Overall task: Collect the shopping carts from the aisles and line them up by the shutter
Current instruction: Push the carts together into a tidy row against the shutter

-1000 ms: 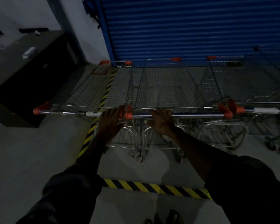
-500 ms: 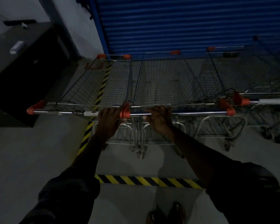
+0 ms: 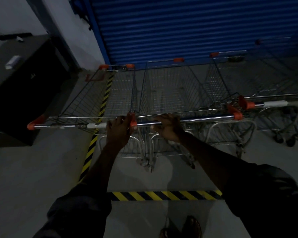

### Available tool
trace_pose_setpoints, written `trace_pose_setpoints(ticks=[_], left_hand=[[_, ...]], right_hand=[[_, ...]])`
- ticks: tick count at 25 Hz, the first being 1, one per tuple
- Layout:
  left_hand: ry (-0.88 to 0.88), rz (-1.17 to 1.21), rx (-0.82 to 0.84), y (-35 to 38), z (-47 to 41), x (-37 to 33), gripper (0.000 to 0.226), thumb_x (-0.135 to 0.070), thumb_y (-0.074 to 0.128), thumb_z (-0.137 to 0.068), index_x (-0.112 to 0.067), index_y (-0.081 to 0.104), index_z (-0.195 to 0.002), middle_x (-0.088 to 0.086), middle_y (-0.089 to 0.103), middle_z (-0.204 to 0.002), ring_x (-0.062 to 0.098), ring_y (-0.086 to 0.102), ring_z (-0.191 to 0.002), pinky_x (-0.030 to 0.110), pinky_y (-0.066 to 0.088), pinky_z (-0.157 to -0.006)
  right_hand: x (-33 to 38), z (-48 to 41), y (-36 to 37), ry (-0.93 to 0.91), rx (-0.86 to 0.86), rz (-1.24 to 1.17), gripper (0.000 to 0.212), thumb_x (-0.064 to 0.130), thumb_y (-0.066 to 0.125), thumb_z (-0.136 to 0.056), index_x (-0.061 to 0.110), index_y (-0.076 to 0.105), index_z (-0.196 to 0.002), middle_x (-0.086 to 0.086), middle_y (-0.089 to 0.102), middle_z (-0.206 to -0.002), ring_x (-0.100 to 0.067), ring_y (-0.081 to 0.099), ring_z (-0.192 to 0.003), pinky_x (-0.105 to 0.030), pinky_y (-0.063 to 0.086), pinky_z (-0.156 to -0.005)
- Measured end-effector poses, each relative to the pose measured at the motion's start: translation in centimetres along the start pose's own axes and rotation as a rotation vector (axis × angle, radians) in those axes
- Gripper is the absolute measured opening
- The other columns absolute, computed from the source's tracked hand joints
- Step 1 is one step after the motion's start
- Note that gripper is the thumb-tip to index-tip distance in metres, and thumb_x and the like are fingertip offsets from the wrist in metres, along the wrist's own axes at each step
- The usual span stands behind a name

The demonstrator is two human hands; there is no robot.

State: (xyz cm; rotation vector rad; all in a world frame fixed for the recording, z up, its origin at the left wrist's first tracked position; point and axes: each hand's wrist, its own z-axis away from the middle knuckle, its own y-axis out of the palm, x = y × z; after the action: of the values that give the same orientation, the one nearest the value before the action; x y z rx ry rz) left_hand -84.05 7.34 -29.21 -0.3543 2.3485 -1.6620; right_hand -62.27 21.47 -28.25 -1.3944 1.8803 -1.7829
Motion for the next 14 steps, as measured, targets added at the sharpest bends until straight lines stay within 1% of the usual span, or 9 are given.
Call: trace_pose_setpoints(ticks=[1, 2, 3, 5, 7, 9, 11, 12, 14], left_hand=[[-0.006, -0.004, 0.035, 0.0, -0.1, -0.2, 0.068, -0.050, 0.063, -0.094, -0.026, 0.042, -0.154, 0.009, 0.060, -0.128, 0.035, 0.059, -0.115, 0.063, 0.039, -0.101], [-0.012, -0.020, 0.053, 0.0, -0.2, -0.3, 0.073, -0.047, 0.069, -0.091, -0.026, 0.042, -0.154, 0.011, 0.060, -0.129, 0.036, 0.059, -0.117, 0.066, 0.040, -0.101], [-0.007, -0.045, 0.047, -0.2, -0.1, -0.6, 0.078, -0.045, 0.074, -0.087, -0.025, 0.041, -0.154, 0.013, 0.060, -0.131, 0.037, 0.059, -0.119, 0.066, 0.041, -0.100], [0.018, -0.069, -0.011, -0.4, 0.4, -1.7, 0.084, -0.044, 0.079, -0.083, -0.025, 0.038, -0.153, 0.017, 0.055, -0.140, 0.041, 0.055, -0.125, 0.065, 0.041, -0.100], [0.039, -0.070, -0.060, -0.4, 0.7, -3.7, 0.073, -0.044, 0.070, -0.090, -0.020, 0.039, -0.153, 0.018, 0.048, -0.148, 0.042, 0.047, -0.134, 0.063, 0.037, -0.105], [0.053, -0.030, -0.098, -0.2, 0.6, -6.8, 0.062, -0.045, 0.056, -0.098, -0.014, 0.045, -0.150, 0.020, 0.046, -0.150, 0.042, 0.041, -0.138, 0.060, 0.033, -0.111], [0.063, 0.021, -0.119, 0.1, 0.8, -9.8, 0.058, -0.040, 0.048, -0.098, -0.012, 0.048, -0.149, 0.021, 0.046, -0.150, 0.042, 0.038, -0.142, 0.059, 0.029, -0.116], [0.087, 0.041, -0.122, 0.2, 1.1, -11.4, 0.057, -0.035, 0.049, -0.096, -0.012, 0.047, -0.148, 0.022, 0.047, -0.150, 0.042, 0.039, -0.142, 0.059, 0.030, -0.117], [0.115, 0.066, -0.089, 0.1, 2.2, -15.3, 0.062, -0.024, 0.062, -0.089, -0.012, 0.046, -0.148, 0.021, 0.049, -0.149, 0.042, 0.044, -0.139, 0.059, 0.036, -0.113]], right_hand=[[-0.7, 0.3, -0.2, 0.006, -0.052, 0.035, 0.048, 0.058, 0.060, -0.081, 0.031, 0.073, -0.118, 0.004, 0.072, -0.120, -0.028, 0.062, -0.116, -0.047, 0.037, -0.103], [-1.5, 0.8, -0.6, 0.030, -0.068, 0.082, 0.047, 0.057, 0.058, -0.081, 0.031, 0.073, -0.117, 0.005, 0.071, -0.121, -0.027, 0.062, -0.116, -0.048, 0.039, -0.101], [-2.3, 1.4, -1.2, 0.057, -0.052, 0.114, 0.049, 0.057, 0.054, -0.081, 0.031, 0.071, -0.119, 0.004, 0.069, -0.125, -0.026, 0.060, -0.120, -0.047, 0.039, -0.102], [-4.2, 2.8, -2.4, 0.023, -0.018, 0.150, 0.055, 0.057, 0.052, -0.083, 0.028, 0.066, -0.128, 0.001, 0.064, -0.133, -0.026, 0.054, -0.128, -0.047, 0.035, -0.107], [-5.8, 4.4, -3.8, -0.008, -0.040, 0.173, 0.060, 0.057, 0.051, -0.086, 0.026, 0.060, -0.137, -0.001, 0.060, -0.140, -0.029, 0.049, -0.134, -0.048, 0.032, -0.109], [-7.1, 5.4, -5.4, 0.030, -0.053, 0.160, 0.062, 0.055, 0.051, -0.086, 0.024, 0.058, -0.139, -0.006, 0.058, -0.142, -0.032, 0.047, -0.136, -0.052, 0.034, -0.108], [-8.2, 6.1, -6.2, 0.041, -0.014, 0.142, 0.066, 0.052, 0.054, -0.083, 0.022, 0.056, -0.142, -0.010, 0.056, -0.146, -0.035, 0.046, -0.139, -0.058, 0.035, -0.110], [-8.8, 6.4, -6.4, 0.027, 0.012, 0.139, 0.069, 0.050, 0.055, -0.082, 0.023, 0.054, -0.146, -0.011, 0.053, -0.150, -0.036, 0.043, -0.142, -0.058, 0.034, -0.112], [-10.3, 6.9, -6.7, -0.025, 0.075, 0.096, 0.073, 0.046, 0.056, -0.082, 0.027, 0.046, -0.151, -0.010, 0.045, -0.156, -0.035, 0.035, -0.147, -0.058, 0.032, -0.115]])
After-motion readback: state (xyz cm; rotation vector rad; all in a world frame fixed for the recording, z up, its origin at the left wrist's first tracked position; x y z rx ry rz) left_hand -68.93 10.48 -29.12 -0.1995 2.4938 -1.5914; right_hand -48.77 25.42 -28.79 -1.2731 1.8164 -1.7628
